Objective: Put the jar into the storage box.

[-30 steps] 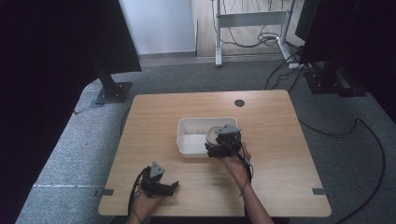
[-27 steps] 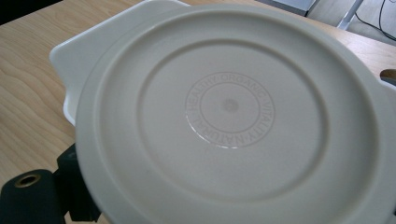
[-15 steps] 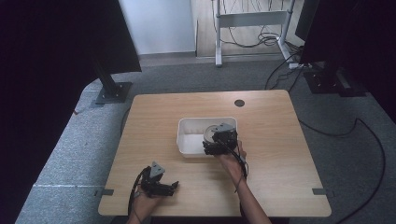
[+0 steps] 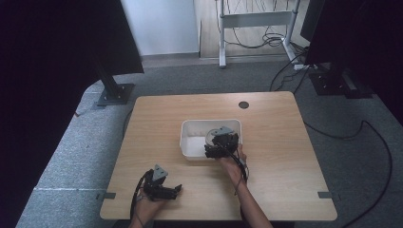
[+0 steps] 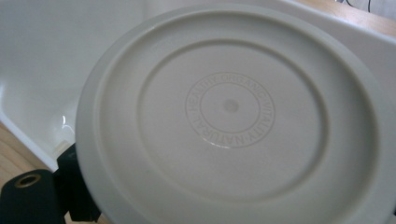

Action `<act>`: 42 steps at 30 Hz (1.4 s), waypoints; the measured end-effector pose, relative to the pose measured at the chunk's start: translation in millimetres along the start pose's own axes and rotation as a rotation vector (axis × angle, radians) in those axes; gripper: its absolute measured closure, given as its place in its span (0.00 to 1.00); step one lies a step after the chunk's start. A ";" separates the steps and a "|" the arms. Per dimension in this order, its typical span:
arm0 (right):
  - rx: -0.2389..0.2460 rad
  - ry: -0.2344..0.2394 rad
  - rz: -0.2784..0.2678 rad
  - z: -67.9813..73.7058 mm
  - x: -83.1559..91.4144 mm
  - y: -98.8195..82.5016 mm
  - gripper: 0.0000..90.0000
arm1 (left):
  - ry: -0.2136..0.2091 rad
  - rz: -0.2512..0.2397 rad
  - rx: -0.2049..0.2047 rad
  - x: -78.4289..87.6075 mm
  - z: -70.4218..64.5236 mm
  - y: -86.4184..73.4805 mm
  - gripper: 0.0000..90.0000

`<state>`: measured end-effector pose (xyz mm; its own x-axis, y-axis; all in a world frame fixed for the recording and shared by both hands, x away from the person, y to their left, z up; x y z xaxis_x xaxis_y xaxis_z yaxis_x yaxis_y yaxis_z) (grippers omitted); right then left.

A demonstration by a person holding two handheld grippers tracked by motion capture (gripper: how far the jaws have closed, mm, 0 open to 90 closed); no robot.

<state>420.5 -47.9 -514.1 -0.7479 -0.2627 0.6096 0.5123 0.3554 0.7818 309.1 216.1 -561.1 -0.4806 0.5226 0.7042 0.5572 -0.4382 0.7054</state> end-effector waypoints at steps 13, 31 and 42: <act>0.015 -0.022 0.045 3.3 -14.2 -7.5 0.10 | -0.001 0.000 -0.001 0.0 0.0 0.0 0.02; -0.051 0.032 0.076 -4.8 -16.1 -7.0 0.08 | -0.001 -0.001 -0.001 0.0 -0.1 0.0 0.02; -0.012 0.042 0.042 -4.8 -10.2 -6.0 0.02 | -0.001 0.000 -0.002 0.0 -0.1 0.0 0.02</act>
<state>427.0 -51.7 -524.3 -0.7073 -0.2854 0.6467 0.5482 0.3562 0.7567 309.0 216.1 -561.2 -0.4798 0.5235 0.7041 0.5561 -0.4393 0.7055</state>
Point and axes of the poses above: each handheld gripper's, and its own axes: x roughly backward along the jaws, y roughly out of its top, z roughly to its left, the point moved 1 cm from there along -x, roughly forward along the jaws, and after that the axes turned 8 degrees about -y, right-handed, at the moved point
